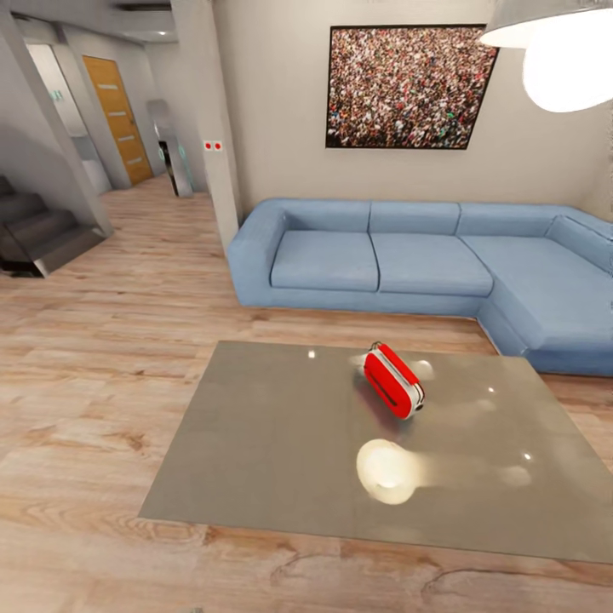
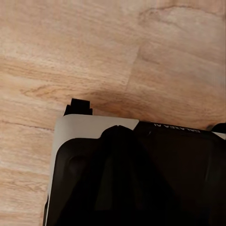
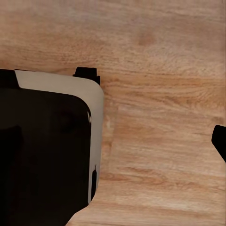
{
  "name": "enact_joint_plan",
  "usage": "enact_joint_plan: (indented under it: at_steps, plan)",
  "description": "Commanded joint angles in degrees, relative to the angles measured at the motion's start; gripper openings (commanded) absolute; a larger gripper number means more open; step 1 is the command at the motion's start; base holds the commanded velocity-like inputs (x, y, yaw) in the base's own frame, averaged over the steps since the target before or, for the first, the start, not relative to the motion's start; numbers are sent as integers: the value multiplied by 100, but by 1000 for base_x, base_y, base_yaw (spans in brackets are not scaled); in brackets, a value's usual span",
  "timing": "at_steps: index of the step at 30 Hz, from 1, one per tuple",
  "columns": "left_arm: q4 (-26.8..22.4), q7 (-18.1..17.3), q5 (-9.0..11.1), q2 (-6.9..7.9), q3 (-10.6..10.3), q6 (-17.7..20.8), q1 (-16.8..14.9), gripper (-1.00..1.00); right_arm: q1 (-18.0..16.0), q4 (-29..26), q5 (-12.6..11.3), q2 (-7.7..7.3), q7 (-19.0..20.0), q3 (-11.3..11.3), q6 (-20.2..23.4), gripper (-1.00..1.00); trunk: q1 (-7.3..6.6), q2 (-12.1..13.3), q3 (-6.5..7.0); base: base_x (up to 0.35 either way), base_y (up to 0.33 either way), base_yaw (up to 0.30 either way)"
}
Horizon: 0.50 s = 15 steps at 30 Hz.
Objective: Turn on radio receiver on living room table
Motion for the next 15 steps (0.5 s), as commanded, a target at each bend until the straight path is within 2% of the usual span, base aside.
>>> enact_joint_plan:
  at_steps: [1, 15]
  plan:
    - [0, 0, 0, 0, 0, 1, -1, -100, 0, 0, -2, 0, 0, 0, 3, 100, 0, 0, 10, 0, 0, -72]
    - [0, 0, -1, 0, 0, 0, -2, -100, 0, 0, -25, 3, -7, 0, 9, 100, 0, 0, 138, 0, 0, -89]
